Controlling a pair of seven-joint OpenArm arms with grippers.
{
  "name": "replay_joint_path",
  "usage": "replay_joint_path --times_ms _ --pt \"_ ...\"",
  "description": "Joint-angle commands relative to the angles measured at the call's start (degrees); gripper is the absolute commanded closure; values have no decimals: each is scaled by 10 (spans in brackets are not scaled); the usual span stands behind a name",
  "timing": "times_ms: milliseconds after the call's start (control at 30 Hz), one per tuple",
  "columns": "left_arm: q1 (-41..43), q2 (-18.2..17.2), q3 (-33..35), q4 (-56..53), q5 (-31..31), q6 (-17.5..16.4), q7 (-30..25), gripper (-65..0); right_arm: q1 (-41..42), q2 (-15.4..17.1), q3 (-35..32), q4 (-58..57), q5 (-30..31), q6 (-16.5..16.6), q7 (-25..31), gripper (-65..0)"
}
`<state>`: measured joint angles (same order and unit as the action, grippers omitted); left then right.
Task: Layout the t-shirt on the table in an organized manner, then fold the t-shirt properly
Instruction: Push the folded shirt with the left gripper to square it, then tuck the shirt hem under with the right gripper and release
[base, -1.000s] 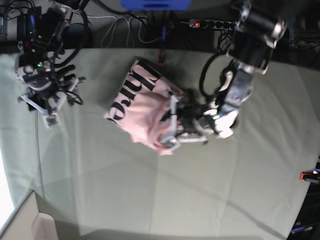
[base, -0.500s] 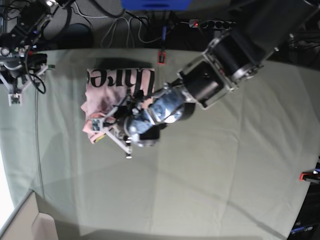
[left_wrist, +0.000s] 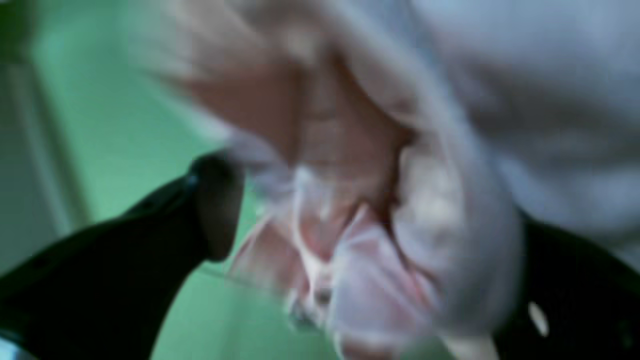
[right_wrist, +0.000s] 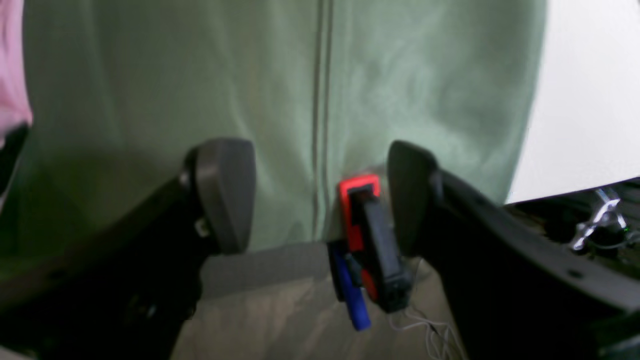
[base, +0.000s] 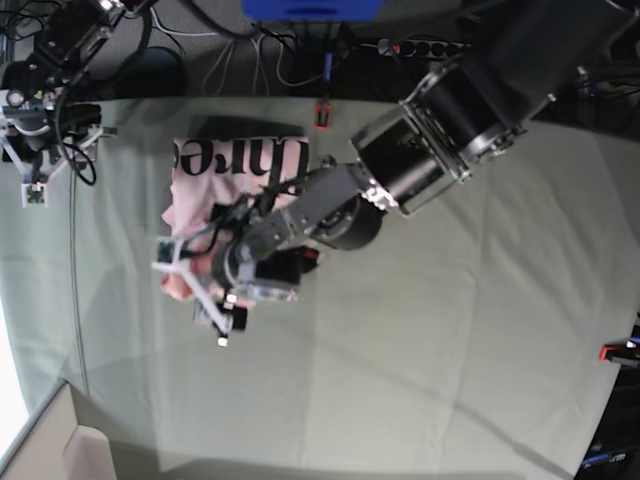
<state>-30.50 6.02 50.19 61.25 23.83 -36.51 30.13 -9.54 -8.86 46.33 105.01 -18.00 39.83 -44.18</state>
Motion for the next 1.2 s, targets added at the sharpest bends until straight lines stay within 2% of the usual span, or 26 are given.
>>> replay_joint_path --times_ms 0,167,267,500,667,800,867,967,1167 --pt "-18 5 -9 33 3 4 -3 -476 2 0 0 10 3 2 6 -419" --pt "-15 -27 -50 111 3 6 -3 -477 4 0 0 8 3 2 6 -418" --pt "27 -62 -121 158 3 4 -2 -477 8 -1 -4 5 4 2 6 -417" --pt "155 -129 -291 260 3 3 -2 -477 4 -1 -65 4 5 2 6 -417" --pt "248 -156 -465 289 0 1 -3 -477 9 -1 -114 5 5 2 6 -417" --pt "305 -165 -625 306 -1 0 -3 -476 11 -1 -197 10 5 2 7 -409" --pt "320 -165 -692 306 -2 0 -4 -476 26 -1 -239 10 5 2 7 -376" --pt "346 -165 -772 306 -2 0 -4 -476 51 -1 -287 1 5 2 7 -285" --pt "378 -165 -872 307 -2 0 -4 -476 107 -1 -336 -58 5 2 5 -81"
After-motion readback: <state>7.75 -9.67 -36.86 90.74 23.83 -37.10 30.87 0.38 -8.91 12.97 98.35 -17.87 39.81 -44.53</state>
